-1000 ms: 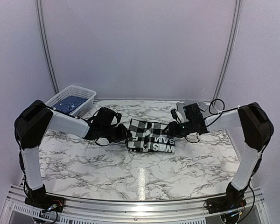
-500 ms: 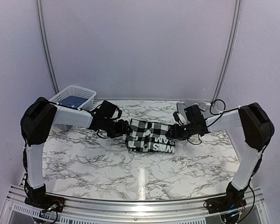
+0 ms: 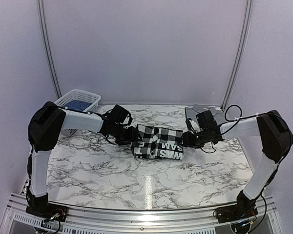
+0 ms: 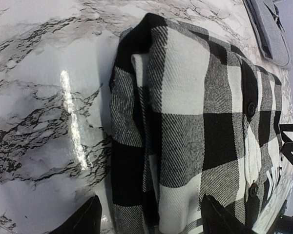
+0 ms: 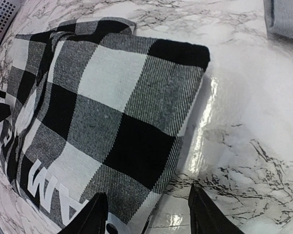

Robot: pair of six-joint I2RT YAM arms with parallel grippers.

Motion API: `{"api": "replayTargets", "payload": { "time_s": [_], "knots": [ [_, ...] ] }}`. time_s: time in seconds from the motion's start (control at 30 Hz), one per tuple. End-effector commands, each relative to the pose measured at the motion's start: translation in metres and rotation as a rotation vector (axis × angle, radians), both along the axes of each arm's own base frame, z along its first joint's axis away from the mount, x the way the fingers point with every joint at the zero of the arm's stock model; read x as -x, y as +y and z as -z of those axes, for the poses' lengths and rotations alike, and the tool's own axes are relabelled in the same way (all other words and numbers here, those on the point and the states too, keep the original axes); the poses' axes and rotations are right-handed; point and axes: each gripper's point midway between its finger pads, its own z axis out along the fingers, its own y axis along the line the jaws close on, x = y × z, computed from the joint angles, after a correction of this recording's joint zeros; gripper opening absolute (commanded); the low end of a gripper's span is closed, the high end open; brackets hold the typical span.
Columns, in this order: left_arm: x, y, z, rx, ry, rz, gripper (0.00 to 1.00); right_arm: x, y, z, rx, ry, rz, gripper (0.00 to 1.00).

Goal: Fold and stack the long sleeve shirts
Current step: Pick up the square-folded shirt from the center of the board.

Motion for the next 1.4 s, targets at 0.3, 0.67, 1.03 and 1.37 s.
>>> {"api": "replayTargets", "payload": {
  "time_s": [0.3, 0.67, 1.03, 1.37],
  "knots": [
    [0.024, 0.001, 0.047, -0.200, 0.119, -0.039, 0.58, -0.003, -0.002, 0.020, -0.007, 0.029, 0.018, 0.48],
    [0.029, -0.022, 0.048, -0.129, 0.176, -0.057, 0.32, -0.004, 0.009, 0.028, -0.022, 0.040, 0.003, 0.47],
    [0.019, -0.020, 0.002, 0.029, 0.128, -0.142, 0.00, 0.004, 0.036, 0.024, -0.026, 0.042, -0.037, 0.46],
    [0.032, 0.075, -0.010, 0.012, 0.138, -0.124, 0.00, 0.033, 0.099, 0.004, -0.095, 0.024, -0.101, 0.48]
  ]
}}
